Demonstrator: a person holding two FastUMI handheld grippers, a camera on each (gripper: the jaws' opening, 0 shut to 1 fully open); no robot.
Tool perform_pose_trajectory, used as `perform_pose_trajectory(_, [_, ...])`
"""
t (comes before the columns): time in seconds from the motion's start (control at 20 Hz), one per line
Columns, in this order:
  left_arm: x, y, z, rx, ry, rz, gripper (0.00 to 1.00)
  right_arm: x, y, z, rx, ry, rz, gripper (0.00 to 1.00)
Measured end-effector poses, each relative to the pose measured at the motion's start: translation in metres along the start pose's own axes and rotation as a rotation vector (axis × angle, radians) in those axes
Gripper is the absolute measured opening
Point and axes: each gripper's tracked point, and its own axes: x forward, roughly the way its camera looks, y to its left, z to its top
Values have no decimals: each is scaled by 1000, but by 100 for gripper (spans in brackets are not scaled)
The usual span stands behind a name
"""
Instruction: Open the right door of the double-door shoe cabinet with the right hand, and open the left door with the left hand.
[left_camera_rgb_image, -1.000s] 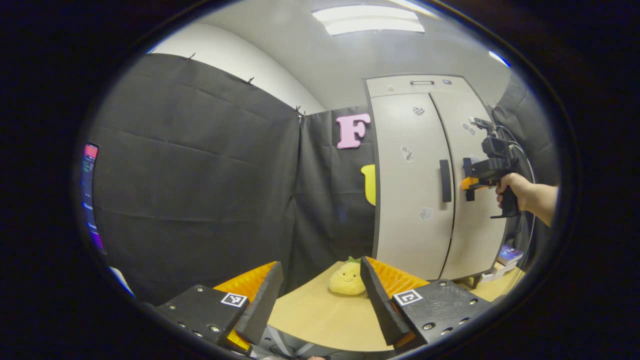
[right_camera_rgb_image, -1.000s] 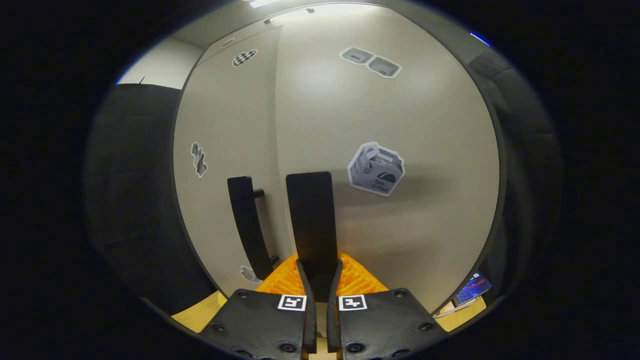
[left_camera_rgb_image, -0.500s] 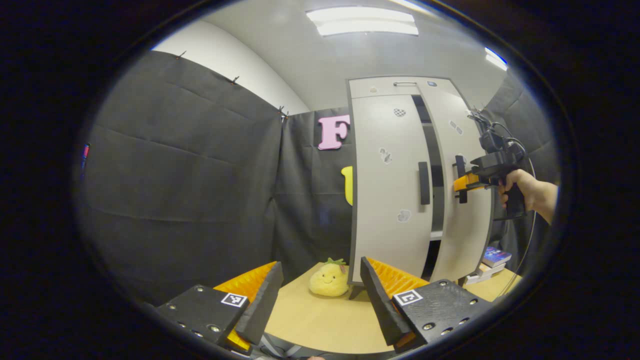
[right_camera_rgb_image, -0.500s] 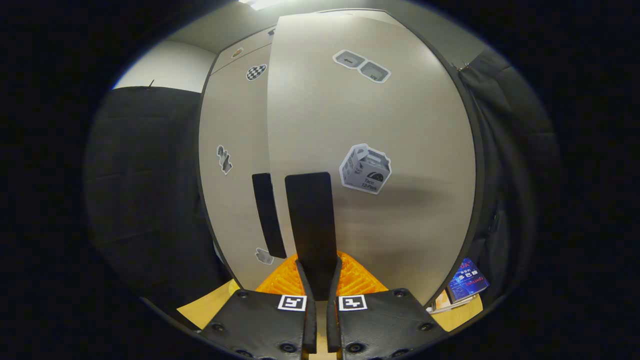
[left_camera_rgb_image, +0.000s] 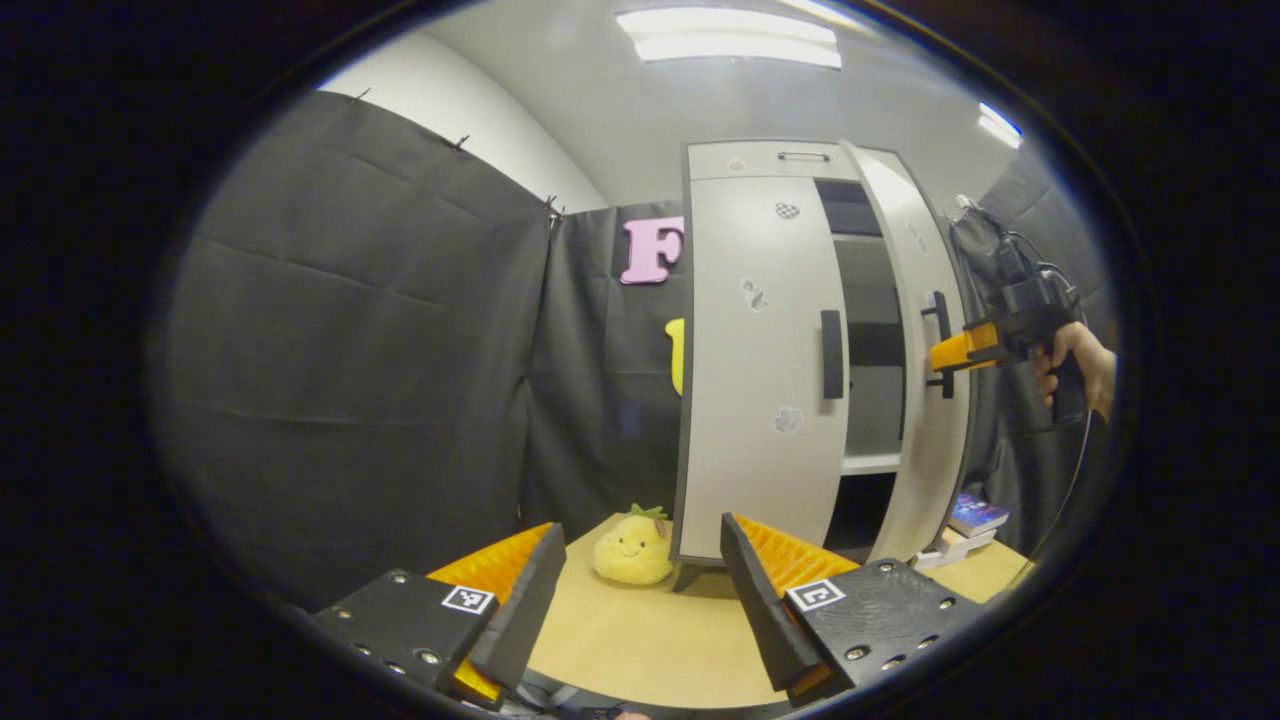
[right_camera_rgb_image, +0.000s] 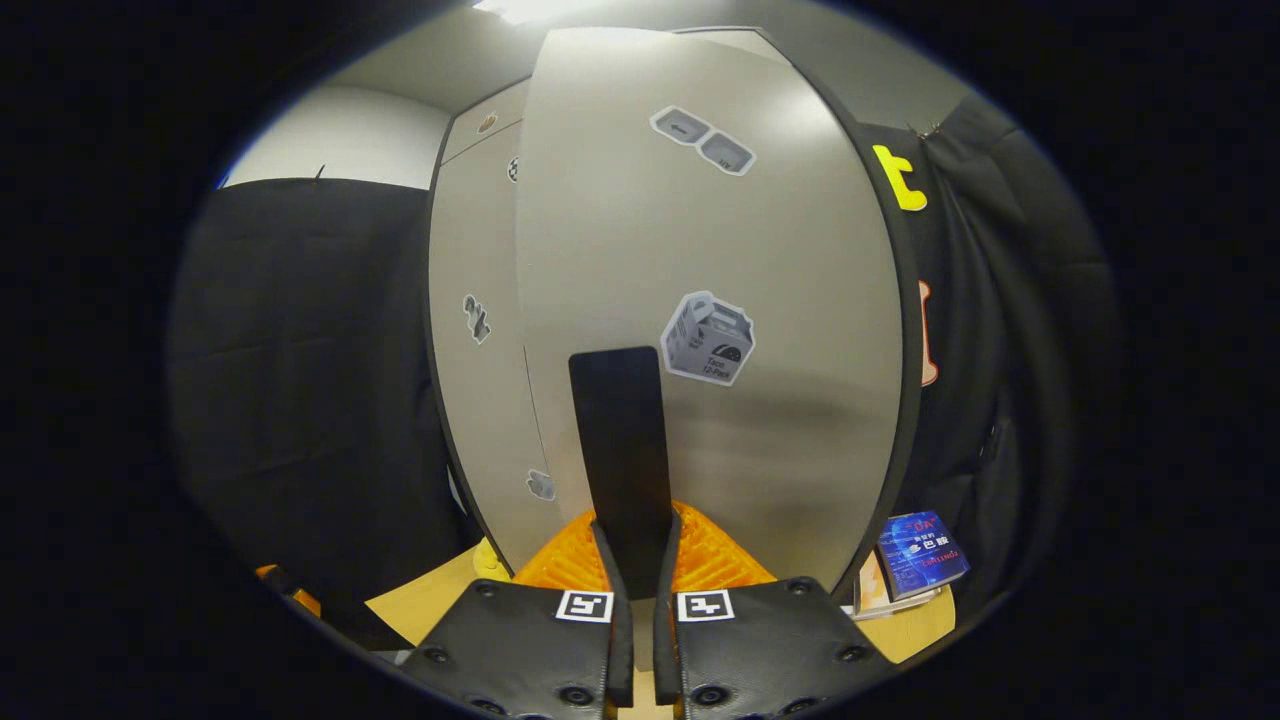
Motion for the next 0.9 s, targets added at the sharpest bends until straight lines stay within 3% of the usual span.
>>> perform_pose_trajectory(0.1, [1,-2,-2,0,4,-7,91,-4,-4,1,-4,-13,-12,5])
perform_pose_trajectory(0.4, [26,-33,-3,9,15,-57,91,-19,-15,-3,-13,4,-17,13])
perform_pose_trajectory(0.55, [29,-49,-5,12,16,-90,90,-24,-18,-3,-12,0,-21,5])
perform_pose_trajectory(0.6, [31,-55,-5,14,14,-99,91,-26,-20,-1,-9,-10,-26,9])
perform_pose_trajectory(0.9, [33,-88,-6,23,21,-164,91,-39,-36,-3,-35,2,-50,9])
